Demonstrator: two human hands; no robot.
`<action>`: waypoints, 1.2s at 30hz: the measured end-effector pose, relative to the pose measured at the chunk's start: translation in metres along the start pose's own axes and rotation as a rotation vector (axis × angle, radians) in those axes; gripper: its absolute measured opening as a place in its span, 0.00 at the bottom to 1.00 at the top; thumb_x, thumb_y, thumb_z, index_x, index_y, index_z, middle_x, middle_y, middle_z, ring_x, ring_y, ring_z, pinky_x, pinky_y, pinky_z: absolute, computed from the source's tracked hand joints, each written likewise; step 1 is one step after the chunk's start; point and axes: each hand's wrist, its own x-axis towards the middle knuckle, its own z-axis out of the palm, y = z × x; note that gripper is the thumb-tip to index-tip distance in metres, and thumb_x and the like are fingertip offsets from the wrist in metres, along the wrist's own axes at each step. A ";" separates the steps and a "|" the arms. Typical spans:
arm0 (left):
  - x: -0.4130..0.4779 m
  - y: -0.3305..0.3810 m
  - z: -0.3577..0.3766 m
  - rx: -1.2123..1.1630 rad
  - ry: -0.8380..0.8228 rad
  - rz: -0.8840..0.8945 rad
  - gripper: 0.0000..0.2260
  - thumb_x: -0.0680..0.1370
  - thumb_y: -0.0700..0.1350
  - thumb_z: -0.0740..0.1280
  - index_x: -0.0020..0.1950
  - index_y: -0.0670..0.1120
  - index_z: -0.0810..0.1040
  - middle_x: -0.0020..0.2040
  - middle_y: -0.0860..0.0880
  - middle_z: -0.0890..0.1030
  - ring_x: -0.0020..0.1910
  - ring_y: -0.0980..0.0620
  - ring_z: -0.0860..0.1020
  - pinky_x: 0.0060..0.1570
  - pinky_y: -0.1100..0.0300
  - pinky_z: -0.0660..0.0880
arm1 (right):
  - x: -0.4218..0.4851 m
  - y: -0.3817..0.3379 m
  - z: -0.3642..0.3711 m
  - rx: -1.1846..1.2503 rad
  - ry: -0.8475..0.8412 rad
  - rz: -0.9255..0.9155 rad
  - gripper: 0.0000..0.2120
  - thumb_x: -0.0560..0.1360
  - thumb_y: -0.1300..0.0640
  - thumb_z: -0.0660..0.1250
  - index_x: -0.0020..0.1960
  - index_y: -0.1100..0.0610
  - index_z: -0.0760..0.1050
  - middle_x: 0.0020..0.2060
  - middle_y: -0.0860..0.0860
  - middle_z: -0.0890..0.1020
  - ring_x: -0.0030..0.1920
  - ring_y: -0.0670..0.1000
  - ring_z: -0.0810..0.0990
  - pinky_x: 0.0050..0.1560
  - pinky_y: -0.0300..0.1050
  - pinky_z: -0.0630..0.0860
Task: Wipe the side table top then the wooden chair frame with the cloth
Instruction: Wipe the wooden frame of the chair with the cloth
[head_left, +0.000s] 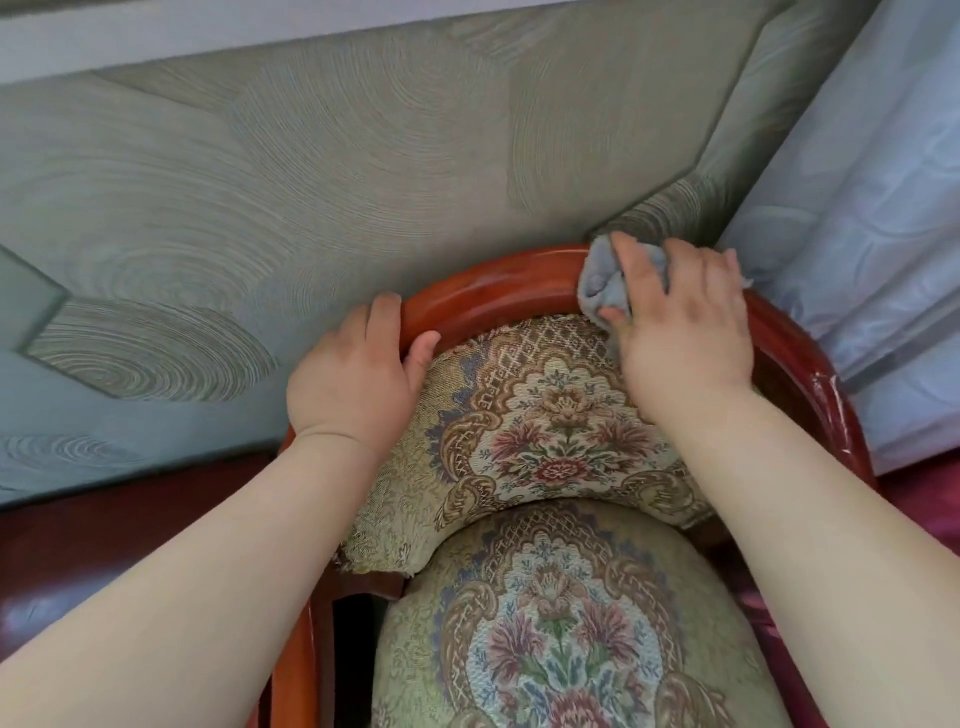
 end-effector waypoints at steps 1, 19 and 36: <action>0.000 0.000 0.000 -0.001 0.002 -0.004 0.24 0.84 0.61 0.56 0.64 0.42 0.76 0.48 0.40 0.82 0.34 0.36 0.80 0.29 0.54 0.65 | -0.001 -0.001 -0.001 -0.001 -0.014 0.031 0.31 0.80 0.46 0.64 0.81 0.50 0.62 0.67 0.64 0.71 0.67 0.68 0.69 0.79 0.67 0.53; 0.000 0.008 -0.006 0.020 -0.033 -0.053 0.27 0.83 0.62 0.55 0.66 0.41 0.75 0.53 0.36 0.81 0.40 0.31 0.81 0.33 0.46 0.72 | -0.004 0.020 -0.008 0.040 -0.049 0.027 0.30 0.81 0.47 0.63 0.81 0.48 0.61 0.64 0.64 0.73 0.64 0.68 0.71 0.77 0.66 0.56; -0.001 0.008 -0.004 0.024 -0.026 -0.045 0.26 0.84 0.61 0.55 0.66 0.40 0.73 0.52 0.35 0.80 0.39 0.31 0.79 0.31 0.47 0.70 | 0.006 0.033 -0.012 0.050 -0.063 -0.042 0.28 0.80 0.45 0.66 0.75 0.56 0.67 0.58 0.63 0.77 0.57 0.67 0.75 0.65 0.63 0.69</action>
